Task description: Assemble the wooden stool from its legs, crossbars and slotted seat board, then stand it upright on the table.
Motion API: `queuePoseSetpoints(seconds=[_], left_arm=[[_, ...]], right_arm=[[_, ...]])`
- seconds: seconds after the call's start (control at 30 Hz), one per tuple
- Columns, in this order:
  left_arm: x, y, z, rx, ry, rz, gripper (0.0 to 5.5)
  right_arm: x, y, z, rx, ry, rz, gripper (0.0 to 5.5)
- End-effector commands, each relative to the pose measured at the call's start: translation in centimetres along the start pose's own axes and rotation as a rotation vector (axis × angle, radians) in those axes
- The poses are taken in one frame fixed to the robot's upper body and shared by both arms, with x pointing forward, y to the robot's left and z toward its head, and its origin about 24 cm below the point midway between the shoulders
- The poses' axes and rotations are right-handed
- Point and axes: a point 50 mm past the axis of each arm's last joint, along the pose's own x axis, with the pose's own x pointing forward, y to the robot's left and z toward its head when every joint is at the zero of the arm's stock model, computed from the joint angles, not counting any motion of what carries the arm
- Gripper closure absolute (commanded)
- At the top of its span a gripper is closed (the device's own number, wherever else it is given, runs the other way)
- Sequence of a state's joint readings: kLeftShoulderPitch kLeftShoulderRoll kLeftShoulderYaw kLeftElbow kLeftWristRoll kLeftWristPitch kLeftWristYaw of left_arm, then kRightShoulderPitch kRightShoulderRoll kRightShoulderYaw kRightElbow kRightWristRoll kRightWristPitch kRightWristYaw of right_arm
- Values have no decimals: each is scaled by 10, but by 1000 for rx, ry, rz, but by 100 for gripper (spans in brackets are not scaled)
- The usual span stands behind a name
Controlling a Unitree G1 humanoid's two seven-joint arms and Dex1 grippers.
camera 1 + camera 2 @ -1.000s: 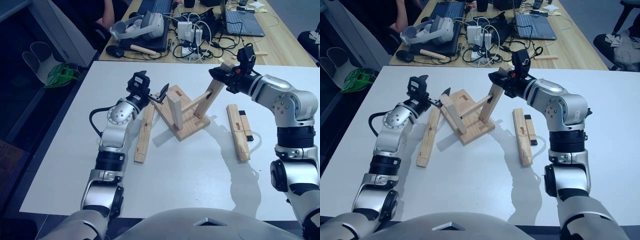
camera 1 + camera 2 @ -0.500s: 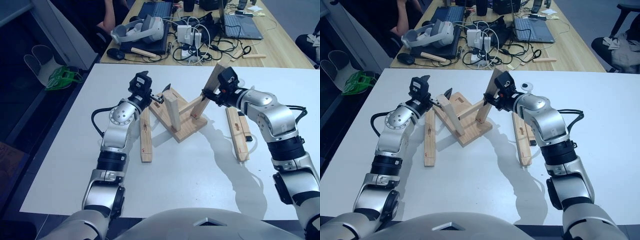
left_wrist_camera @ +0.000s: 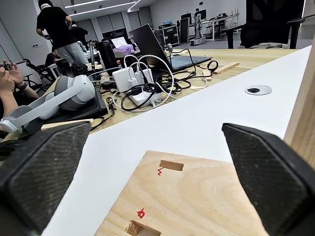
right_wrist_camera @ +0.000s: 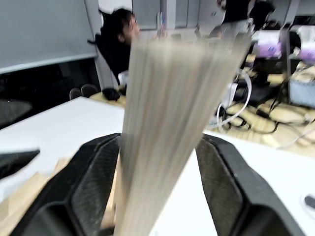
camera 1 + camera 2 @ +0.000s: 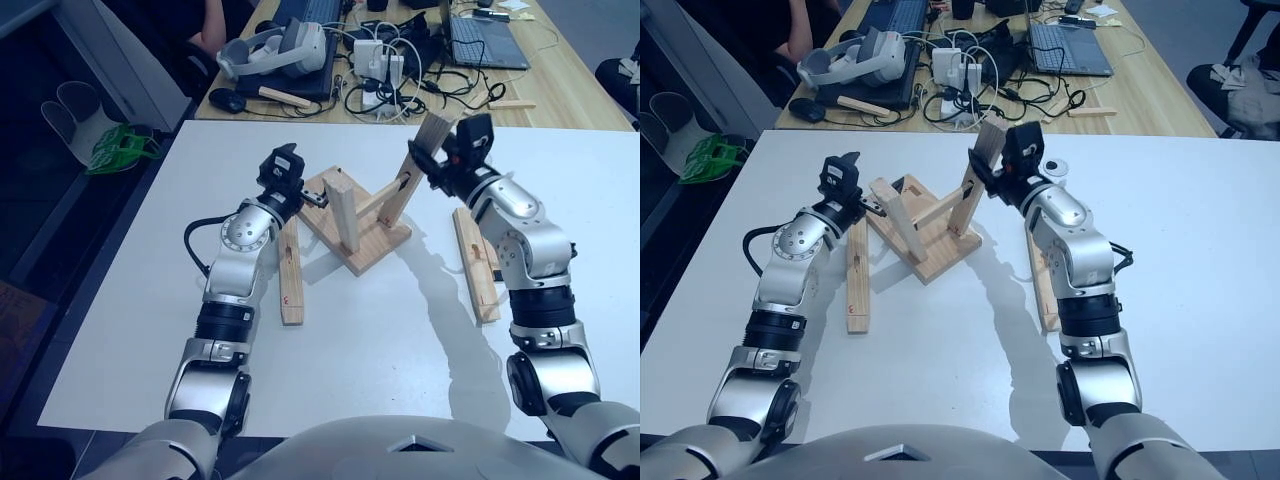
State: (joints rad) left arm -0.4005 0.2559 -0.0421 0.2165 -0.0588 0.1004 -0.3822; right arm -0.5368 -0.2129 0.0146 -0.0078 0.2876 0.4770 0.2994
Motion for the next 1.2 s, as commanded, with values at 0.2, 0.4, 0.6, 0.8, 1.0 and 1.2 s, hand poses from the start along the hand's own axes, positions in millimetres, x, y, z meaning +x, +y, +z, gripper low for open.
queuePoseSetpoints(seconds=[0.2, 0.4, 0.6, 0.8, 1.0, 1.2], left_arm=[[0, 37, 9, -81, -63, 295, 57], [-4, 60, 26, -178, -181, 491, 57], [-6, 61, 19, -229, -151, 510, 57], [-10, 59, 25, -213, -178, 494, 57], [-20, -5, 37, -133, -101, 130, 57], [-2, -63, 45, -151, 50, -44, 57]], right_arm=[[6, 42, 95, -230, -331, 187, 309], [-26, 59, -82, 264, 597, 307, 416], [-35, 72, -107, 288, 637, 321, 537], [-14, 69, -44, 106, 90, 267, 547], [-7, 56, 22, 57, -231, 157, 547], [-3, 21, 91, 38, -481, -41, 547]])
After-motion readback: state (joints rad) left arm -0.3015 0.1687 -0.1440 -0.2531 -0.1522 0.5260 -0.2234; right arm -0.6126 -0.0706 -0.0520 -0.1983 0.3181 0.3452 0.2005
